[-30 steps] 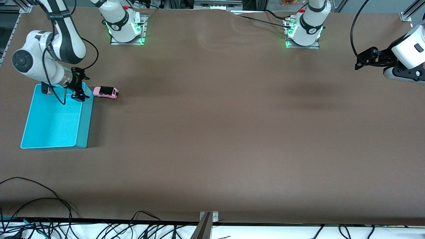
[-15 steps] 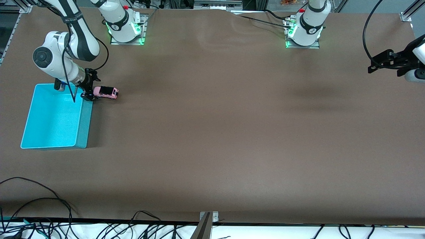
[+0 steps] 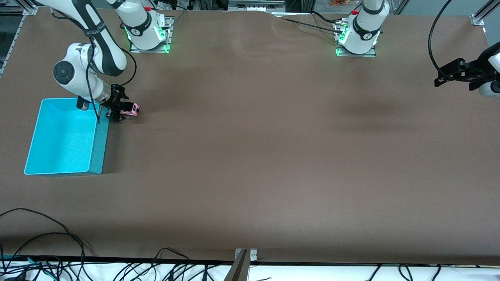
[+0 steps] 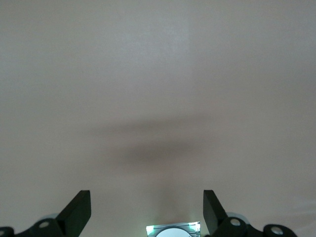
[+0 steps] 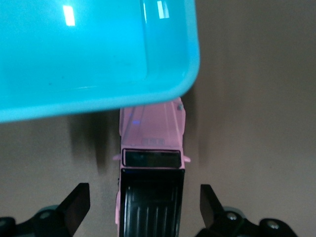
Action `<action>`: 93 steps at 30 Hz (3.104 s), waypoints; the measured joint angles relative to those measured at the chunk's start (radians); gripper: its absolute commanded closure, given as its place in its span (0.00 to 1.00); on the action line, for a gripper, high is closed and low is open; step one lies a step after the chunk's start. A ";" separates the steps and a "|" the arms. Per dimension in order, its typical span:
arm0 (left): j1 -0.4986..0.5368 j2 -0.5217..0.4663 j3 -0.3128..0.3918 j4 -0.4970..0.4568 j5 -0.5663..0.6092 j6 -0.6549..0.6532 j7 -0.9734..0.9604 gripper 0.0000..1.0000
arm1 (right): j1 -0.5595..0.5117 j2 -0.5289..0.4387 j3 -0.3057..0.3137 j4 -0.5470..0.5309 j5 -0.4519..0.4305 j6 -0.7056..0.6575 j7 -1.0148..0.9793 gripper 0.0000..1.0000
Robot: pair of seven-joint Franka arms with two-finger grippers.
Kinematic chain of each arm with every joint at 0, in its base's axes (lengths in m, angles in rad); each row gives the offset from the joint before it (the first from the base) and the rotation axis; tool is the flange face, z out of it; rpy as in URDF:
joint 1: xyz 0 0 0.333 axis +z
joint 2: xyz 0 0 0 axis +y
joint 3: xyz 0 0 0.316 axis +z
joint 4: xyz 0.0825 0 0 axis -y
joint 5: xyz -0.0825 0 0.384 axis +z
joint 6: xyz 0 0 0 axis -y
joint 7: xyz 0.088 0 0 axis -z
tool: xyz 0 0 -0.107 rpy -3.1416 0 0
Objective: Wind and store pink jeep toy
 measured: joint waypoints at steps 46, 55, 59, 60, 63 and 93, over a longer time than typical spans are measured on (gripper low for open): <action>0.049 0.027 0.003 0.003 0.001 0.009 -0.002 0.00 | -0.028 -0.174 0.052 0.277 -0.021 -0.376 -0.080 0.70; 0.056 0.039 0.003 0.003 -0.008 0.043 -0.003 0.00 | -0.114 -0.137 -0.075 0.335 -0.084 -0.390 -0.396 0.70; 0.060 0.041 0.003 0.003 -0.009 0.047 -0.029 0.00 | -0.162 -0.082 -0.098 0.371 -0.084 -0.390 -0.501 0.70; 0.060 0.041 0.002 0.003 -0.010 0.048 -0.042 0.00 | -0.170 -0.067 -0.101 0.379 -0.084 -0.390 -0.517 0.70; 0.060 0.041 -0.001 0.003 -0.010 0.053 -0.076 0.00 | -0.185 -0.012 -0.108 0.402 -0.084 -0.380 -0.547 0.69; 0.058 0.041 -0.010 0.003 -0.010 0.056 -0.104 0.00 | -0.199 0.232 -0.108 0.446 -0.084 -0.245 -0.549 0.00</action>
